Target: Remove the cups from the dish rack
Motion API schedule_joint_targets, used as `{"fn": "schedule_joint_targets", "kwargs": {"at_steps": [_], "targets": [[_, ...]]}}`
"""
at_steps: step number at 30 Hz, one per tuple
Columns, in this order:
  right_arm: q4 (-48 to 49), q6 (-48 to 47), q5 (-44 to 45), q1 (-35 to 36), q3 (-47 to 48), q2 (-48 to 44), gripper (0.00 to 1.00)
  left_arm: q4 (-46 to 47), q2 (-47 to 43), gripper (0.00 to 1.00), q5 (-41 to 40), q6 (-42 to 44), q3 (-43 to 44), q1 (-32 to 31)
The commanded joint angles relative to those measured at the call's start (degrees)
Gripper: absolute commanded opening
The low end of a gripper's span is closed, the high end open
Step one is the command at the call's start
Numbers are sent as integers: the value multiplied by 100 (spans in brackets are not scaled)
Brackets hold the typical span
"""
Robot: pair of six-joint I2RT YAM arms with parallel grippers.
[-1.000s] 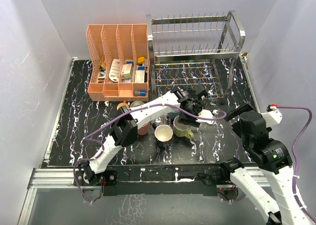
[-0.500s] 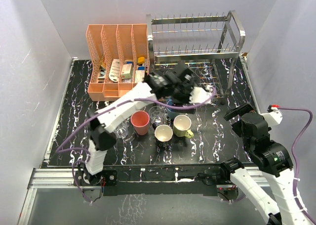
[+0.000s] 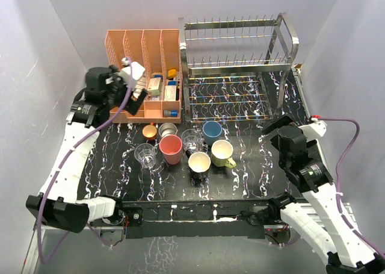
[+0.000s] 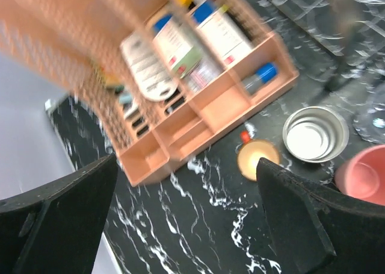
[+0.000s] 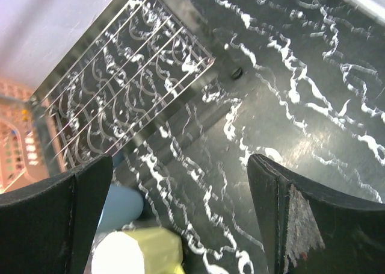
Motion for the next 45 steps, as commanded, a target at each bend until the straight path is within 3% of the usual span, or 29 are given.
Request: {"fn": "schedule_joint_targets", "kwargs": {"at_steps": [1,5,8,13,16,20,22,31,41,45], "targets": [[2110,-1116,1067,23,-497,98,98,791,-254,97,235,-1201,-1131,1268],[3608,-2159,1529,17,-1111,219,98,1566,-425,97,385,-2095,-1996,2149],[4140,-2340,1917,24,-1430,439,98,1902,-415,97,262,-2371,-2540,2257],[5057,-3346,1620,25,-1972,1013,98,2561,-642,97,475,-2553,-3580,2258],[5287,-3353,1729,13,-2251,1186,98,2692,-628,97,543,-2551,-3863,2263],[6332,-3259,1961,-7,-3150,723,98,3303,-521,97,-79,-3245,-4271,2300],[6406,-3318,1787,-71,-3285,705,98,3730,-593,97,-135,-3546,-4585,2312],[6597,-2461,2859,-114,-3377,1910,98,4978,-615,97,-454,-3916,-5468,2312],[6916,-2439,2289,-199,-3742,2139,98,6847,-24,97,-743,-4078,-6413,2313],[7638,-2765,1966,-298,-3807,2537,98,7832,340,97,-895,-3944,-6607,2314]]}}
